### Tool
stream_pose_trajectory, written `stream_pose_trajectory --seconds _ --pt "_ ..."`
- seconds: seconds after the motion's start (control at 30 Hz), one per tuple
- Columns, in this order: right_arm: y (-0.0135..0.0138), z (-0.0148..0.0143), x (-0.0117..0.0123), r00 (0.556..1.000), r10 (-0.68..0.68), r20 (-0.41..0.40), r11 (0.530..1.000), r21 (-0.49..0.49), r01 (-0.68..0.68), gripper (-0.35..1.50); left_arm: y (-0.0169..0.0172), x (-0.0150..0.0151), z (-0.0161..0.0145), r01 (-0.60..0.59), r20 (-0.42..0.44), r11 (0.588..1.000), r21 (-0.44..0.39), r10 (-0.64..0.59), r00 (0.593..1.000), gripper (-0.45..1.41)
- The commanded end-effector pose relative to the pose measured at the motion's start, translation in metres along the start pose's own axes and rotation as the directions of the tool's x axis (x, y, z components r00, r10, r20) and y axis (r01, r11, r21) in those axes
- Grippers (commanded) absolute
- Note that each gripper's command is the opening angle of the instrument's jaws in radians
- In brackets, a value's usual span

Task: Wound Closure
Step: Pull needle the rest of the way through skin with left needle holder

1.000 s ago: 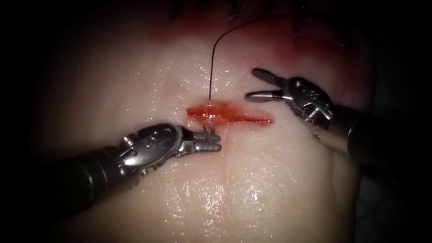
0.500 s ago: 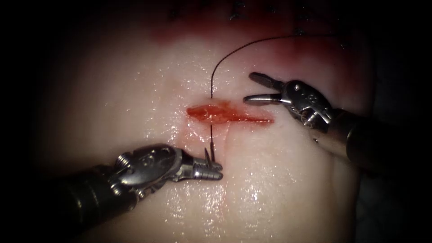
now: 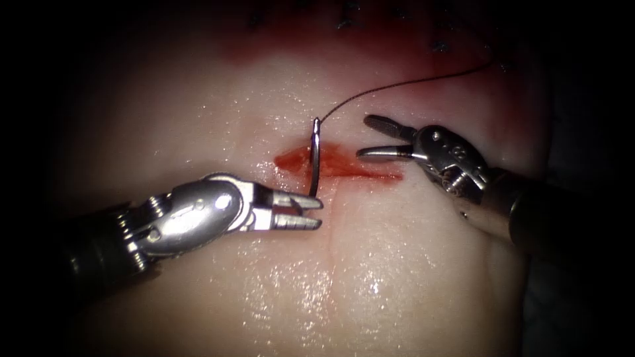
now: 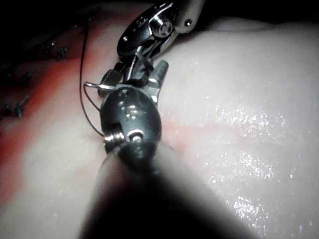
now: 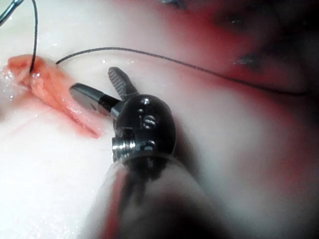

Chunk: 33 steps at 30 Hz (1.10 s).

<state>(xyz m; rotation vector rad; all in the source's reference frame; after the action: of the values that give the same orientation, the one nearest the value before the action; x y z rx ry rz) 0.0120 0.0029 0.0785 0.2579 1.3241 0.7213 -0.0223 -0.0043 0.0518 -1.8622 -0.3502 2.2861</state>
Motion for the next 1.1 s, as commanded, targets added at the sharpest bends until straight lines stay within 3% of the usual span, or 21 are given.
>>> stream_pose_trajectory --seconds 0.03,0.2,0.53,0.6,0.7,0.8,0.87,0.93,1.07,1.1 --pt "0.0003 0.0008 -0.0003 1.0 -0.002 0.001 1.0 0.002 0.002 0.37 -0.0005 -0.0002 0.0006 -0.004 -0.002 1.0 0.002 0.004 1.0 -0.35" --pt "0.0003 0.0007 -0.0004 1.0 -0.004 0.006 1.0 0.007 0.004 0.3 -0.003 0.0028 0.0003 -0.104 -0.01 0.993 0.058 0.105 0.994 -0.35" --pt "0.0001 0.0006 -0.0004 1.0 -0.005 0.021 1.0 0.012 0.005 0.3 -0.0058 0.0043 0.0002 -0.185 0.003 0.972 0.142 0.187 0.982 -0.35" --pt "0.0 0.0006 -0.0003 1.0 0.02 0.022 1.0 0.013 -0.02 0.42 -0.0056 0.0041 0.0003 -0.199 0.013 0.969 0.146 0.199 0.98 -0.35" --pt "-0.0003 0.0 0.0005 0.994 0.103 0.03 0.994 0.02 -0.103 0.61 -0.0036 0.002 0.0012 -0.247 0.061 0.954 0.169 0.24 0.969 -0.35" --pt "-0.0007 -0.0004 0.0016 0.979 0.2 0.037 0.979 0.023 -0.201 0.62 -0.0025 -0.0002 0.0022 -0.278 0.095 0.944 0.18 0.265 0.96 -0.35" --pt "-0.0013 -0.0008 0.0029 0.964 0.264 0.037 0.964 0.025 -0.265 0.91 -0.0018 -0.0025 0.0032 -0.327 0.136 0.931 0.166 0.306 0.942 -0.35" --pt "-0.0021 -0.0011 0.0043 0.944 0.328 0.034 0.944 0.034 -0.33 1.08 -0.0015 -0.0045 0.0041 -0.374 0.174 0.912 0.171 0.345 0.922 -0.35" --pt "-0.0033 -0.0011 0.0053 0.897 0.441 0.036 0.895 0.062 -0.442 1.13 -0.0013 -0.0063 0.0054 -0.448 0.22 0.877 0.176 0.408 0.886 -0.35" --pt "-0.004 -0.001 0.0055 0.868 0.495 0.044 0.865 0.07 -0.497 1.13 -0.0013 -0.0066 0.006 -0.487 0.241 0.856 0.173 0.442 0.864 -0.35"
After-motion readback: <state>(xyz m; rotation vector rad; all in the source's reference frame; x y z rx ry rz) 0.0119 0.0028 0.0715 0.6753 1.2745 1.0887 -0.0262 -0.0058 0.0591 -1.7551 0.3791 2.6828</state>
